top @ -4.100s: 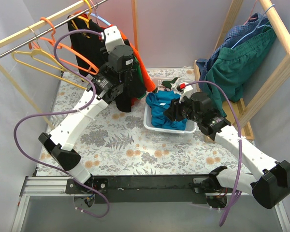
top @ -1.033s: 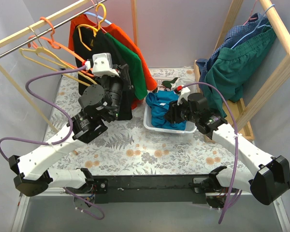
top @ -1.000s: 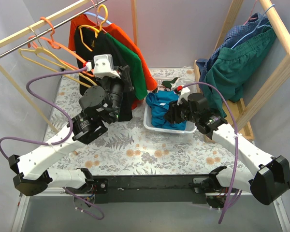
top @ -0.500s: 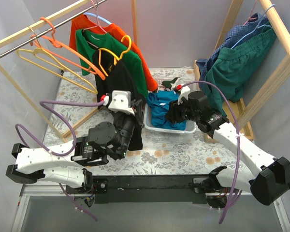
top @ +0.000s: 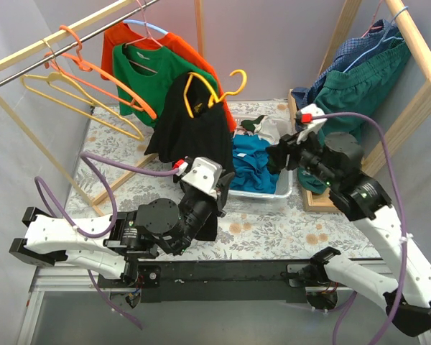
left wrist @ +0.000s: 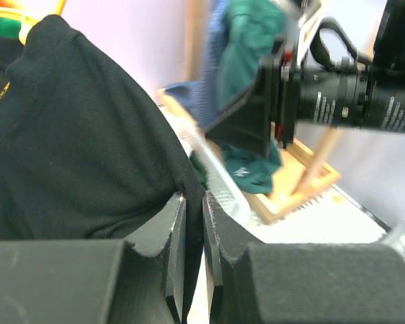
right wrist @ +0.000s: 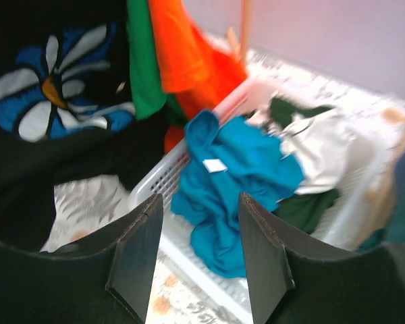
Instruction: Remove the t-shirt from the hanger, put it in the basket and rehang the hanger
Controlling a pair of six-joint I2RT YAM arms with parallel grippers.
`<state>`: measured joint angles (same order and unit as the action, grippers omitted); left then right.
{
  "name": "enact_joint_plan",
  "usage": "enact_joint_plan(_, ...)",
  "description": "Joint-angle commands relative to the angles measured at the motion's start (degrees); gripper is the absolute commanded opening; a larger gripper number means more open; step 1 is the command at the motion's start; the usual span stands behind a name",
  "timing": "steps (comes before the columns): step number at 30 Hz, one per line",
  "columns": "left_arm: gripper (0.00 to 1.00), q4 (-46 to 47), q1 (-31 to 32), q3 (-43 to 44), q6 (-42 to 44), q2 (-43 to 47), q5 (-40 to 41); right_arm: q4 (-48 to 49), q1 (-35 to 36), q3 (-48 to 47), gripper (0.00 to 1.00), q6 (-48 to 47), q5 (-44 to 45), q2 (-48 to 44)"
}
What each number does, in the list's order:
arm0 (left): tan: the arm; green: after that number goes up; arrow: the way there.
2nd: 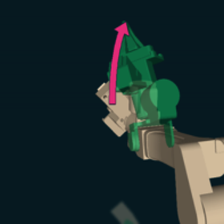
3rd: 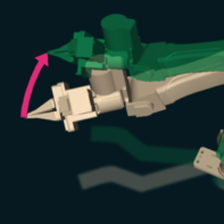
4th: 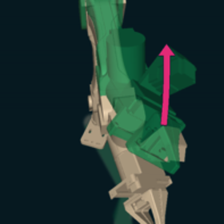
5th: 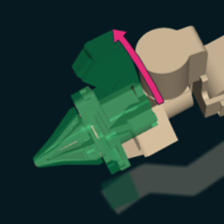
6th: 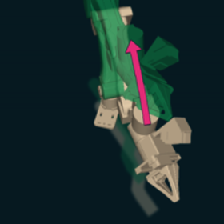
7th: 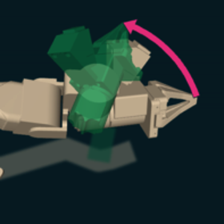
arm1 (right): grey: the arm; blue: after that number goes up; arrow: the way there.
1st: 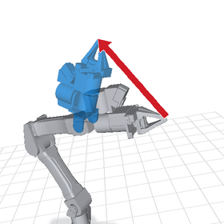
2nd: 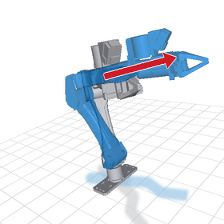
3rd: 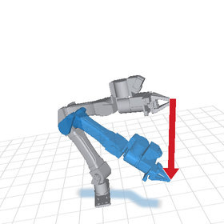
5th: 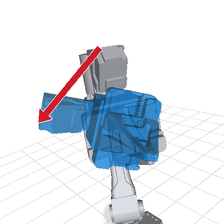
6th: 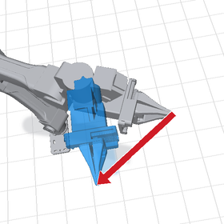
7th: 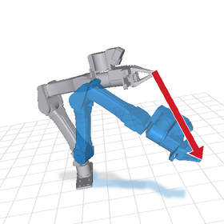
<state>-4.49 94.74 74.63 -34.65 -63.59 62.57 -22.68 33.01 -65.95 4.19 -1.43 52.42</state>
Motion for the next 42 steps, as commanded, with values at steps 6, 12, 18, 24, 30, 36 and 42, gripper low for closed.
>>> enact_joint_plan(6,0.0,6.3,0.4,7.8,14.0,-5.2,-15.7,2.4,0.1,-5.5,0.59,-7.2,8.0,-8.9)
enact_joint_plan(12,0.0,18.6,-2.3,4.8,18.3,-11.4,-10.6,-1.2,0.0,-16.8,0.64,-8.2,-2.2,-6.4)
enact_joint_plan(18,0.0,38.1,-3.2,-2.5,25.1,-14.0,-5.1,-3.5,0.0,-20.7,0.66,-2.6,-6.4,-4.9)
enact_joint_plan(24,0.0,43.2,-3.2,-5.9,25.0,-14.2,-6.2,-1.9,0.0,-15.8,0.67,1.9,-9.6,-1.5)
enact_joint_plan(30,0.0,41.3,-3.2,-8.1,20.7,-13.2,-7.4,9.4,0.0,-8.1,0.67,5.1,-15.6,-0.4)
enact_joint_plan(36,0.0,41.1,-3.2,-9.7,18.8,-12.5,-6.7,16.9,0.1,-5.4,0.65,7.3,-15.3,-1.3)
enact_joint_plan(42,0.0,44.5,-3.2,-11.0,20.9,-12.7,-4.6,13.6,0.1,-6.3,0.64,5.1,-6.8,-4.3)
